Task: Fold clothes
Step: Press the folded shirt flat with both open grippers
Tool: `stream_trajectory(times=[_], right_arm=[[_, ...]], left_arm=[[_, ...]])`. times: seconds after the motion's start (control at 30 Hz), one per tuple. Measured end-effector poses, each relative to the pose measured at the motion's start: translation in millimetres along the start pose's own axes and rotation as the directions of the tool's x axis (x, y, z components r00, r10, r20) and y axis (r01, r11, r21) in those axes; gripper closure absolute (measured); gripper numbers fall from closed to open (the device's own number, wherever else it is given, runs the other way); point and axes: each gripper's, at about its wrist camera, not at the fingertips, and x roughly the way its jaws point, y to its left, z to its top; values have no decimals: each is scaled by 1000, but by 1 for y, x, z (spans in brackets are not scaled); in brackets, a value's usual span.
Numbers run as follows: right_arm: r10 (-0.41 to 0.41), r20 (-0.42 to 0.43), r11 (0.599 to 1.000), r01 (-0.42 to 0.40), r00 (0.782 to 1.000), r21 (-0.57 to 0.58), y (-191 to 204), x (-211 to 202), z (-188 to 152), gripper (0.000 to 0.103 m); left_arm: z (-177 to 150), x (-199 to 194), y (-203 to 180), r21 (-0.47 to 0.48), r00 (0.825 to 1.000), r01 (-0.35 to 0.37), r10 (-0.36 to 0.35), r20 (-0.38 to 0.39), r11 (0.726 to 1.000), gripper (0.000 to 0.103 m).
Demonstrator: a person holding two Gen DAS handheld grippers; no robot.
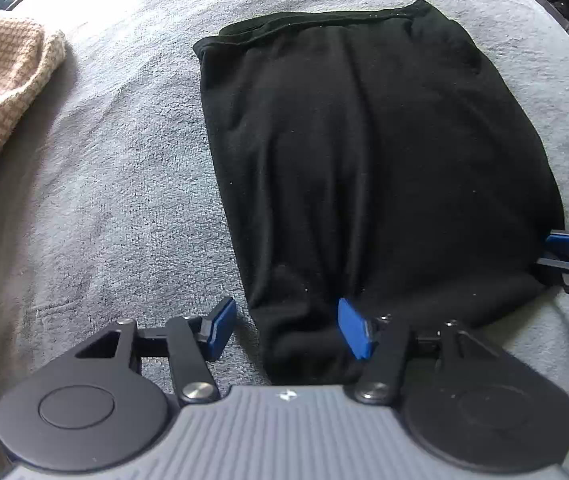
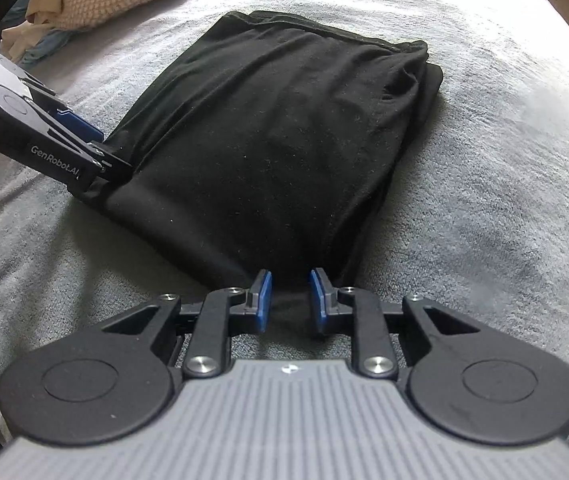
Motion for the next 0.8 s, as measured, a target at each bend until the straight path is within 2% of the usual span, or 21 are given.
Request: stream_trajectory(times=[0.2, 0.3, 0.33, 0.5, 0.63, 0.7, 0.8], right_arm=[[2, 6, 1000, -2, 1000, -1, 1, -1, -2, 83], [-19, 0, 1000, 19, 1000, 21, -4, -6, -8, 82], [-35, -7, 999, 35, 999, 39, -9, -8, -11, 77], [-27, 7, 961, 24, 1000, 276, -44, -32, -29, 72], [53, 76, 873, -83, 996, 481, -64, -43, -40, 71], [125, 114, 803, -168, 986, 572, -70, -40, -42, 70], [186, 140, 697, -231, 973, 679, -75, -28, -45, 60]], left_arm=[[-3, -1, 2, -6, 1000, 8, -8, 10, 1000, 42], [-11, -5, 18, -54, 998, 55, -54, 31, 997, 42], [-14, -6, 25, -73, 997, 73, -70, 45, 995, 42], [-41, -18, 53, -139, 977, 181, -162, 141, 974, 42], [-56, -16, 62, -204, 945, 312, -281, 166, 928, 44], [-62, -7, 66, -266, 927, 371, -340, 157, 890, 47], [-73, 2, 74, -364, 899, 436, -412, 145, 823, 51]])
